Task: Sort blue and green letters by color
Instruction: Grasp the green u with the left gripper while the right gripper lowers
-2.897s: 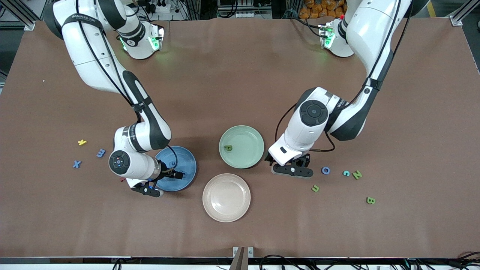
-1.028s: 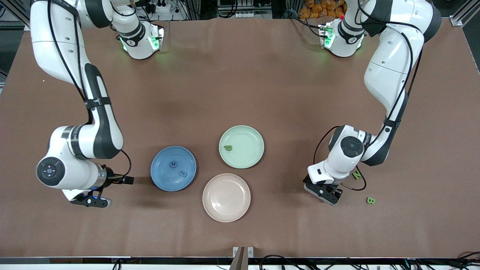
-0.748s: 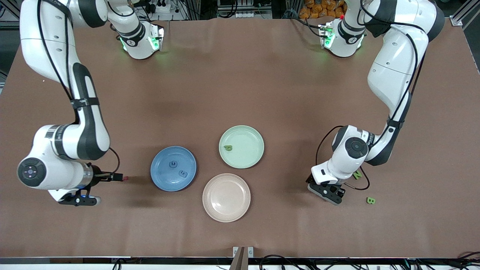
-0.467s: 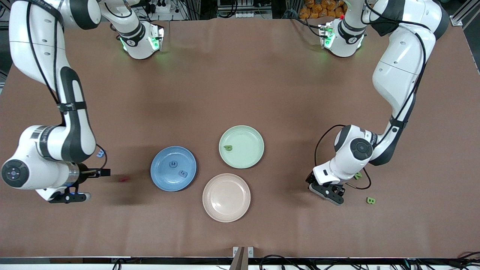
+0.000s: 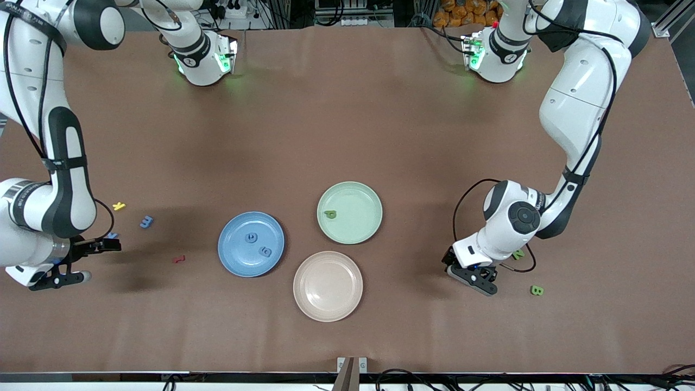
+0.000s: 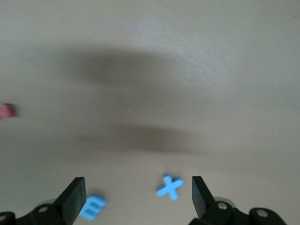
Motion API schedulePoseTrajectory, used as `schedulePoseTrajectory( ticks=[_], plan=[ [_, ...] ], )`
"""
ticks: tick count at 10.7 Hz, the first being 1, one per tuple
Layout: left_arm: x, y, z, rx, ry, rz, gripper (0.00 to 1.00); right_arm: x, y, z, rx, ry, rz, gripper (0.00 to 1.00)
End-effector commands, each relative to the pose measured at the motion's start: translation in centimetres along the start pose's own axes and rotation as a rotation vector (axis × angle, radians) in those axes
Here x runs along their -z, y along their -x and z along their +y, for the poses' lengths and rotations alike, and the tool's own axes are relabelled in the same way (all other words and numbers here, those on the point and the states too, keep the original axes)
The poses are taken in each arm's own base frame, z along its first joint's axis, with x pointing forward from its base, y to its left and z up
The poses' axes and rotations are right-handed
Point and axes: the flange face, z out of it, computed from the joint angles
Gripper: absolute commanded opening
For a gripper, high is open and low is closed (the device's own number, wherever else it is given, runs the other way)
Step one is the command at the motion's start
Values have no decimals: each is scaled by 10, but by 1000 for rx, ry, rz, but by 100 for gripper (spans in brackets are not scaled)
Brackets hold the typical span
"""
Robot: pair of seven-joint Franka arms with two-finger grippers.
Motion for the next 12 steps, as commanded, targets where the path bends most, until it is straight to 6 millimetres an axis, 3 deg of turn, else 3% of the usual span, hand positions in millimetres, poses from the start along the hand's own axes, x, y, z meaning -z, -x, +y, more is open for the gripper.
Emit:
schedulePoseTrajectory(
  ticks=[1, 6, 7, 9, 12],
  plan=[
    [7, 2, 1, 8, 14, -22, 69, -34, 13, 6, 27, 22, 33, 100],
    [7, 1, 1, 10, 14, -23, 47, -58, 45, 50, -52, 1, 6, 100],
    [7, 2, 1, 10, 15, -33, 35, -65, 51, 51, -69, -9, -13, 100],
    [7, 2, 0, 10, 14, -33, 27, -71, 54, 49, -104, -22, -25, 100],
    [11, -1, 5, 10, 21, -42, 3, -75, 54, 38, -243, -34, -60, 100]
  ],
)
